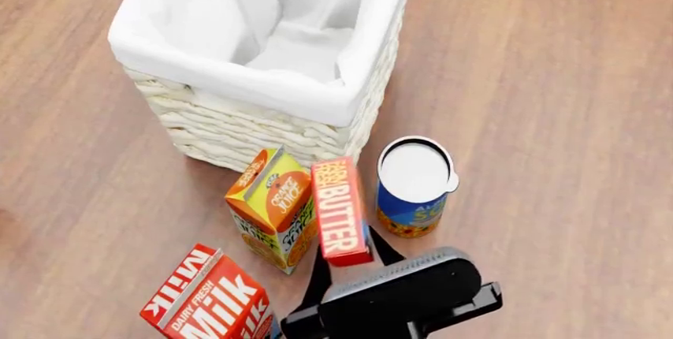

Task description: Pick up the butter and put it in the basket.

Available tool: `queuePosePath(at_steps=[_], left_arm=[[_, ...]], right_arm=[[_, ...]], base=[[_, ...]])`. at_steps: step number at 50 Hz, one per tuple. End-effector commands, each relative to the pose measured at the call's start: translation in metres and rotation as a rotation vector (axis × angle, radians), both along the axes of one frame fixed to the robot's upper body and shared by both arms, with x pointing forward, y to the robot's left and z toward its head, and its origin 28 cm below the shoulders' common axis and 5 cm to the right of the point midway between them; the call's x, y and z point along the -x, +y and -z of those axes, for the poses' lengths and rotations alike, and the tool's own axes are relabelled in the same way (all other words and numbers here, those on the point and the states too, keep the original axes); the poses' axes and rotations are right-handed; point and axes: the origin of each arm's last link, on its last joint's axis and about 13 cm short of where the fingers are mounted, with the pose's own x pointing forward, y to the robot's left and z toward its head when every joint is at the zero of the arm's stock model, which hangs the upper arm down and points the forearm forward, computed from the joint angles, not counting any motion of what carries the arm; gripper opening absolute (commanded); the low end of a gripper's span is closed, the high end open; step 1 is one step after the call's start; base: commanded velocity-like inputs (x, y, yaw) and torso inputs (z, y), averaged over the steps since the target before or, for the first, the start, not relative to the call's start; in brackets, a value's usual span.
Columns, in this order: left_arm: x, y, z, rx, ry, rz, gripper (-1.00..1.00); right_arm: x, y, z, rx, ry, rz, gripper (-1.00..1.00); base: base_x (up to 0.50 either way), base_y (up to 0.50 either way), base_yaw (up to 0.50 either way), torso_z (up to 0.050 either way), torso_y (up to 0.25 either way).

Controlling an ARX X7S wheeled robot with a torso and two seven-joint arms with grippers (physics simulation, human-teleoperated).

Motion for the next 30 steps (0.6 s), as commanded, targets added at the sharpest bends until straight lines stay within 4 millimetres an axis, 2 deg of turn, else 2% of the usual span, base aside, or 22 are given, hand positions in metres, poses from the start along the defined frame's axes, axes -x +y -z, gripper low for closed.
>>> queuePosePath(at_steps=[1,30], left_arm=[[-0.001,0.000,0.000,0.000,0.001,-0.002,1.00],[-0.003,0.000,0.001,-0.003,-0.001,-0.001,1.00]], right_arm=[[0.019,-0.006,-0.026,0.046,-0.109,0.049,-1.00],[0.074,-0.037,-0.058,0.087,-0.205,0.247,-1.00]], base=[[0.00,0.00,0.00,0.000,0.000],[0.00,0.00,0.00,0.001,0.001]])
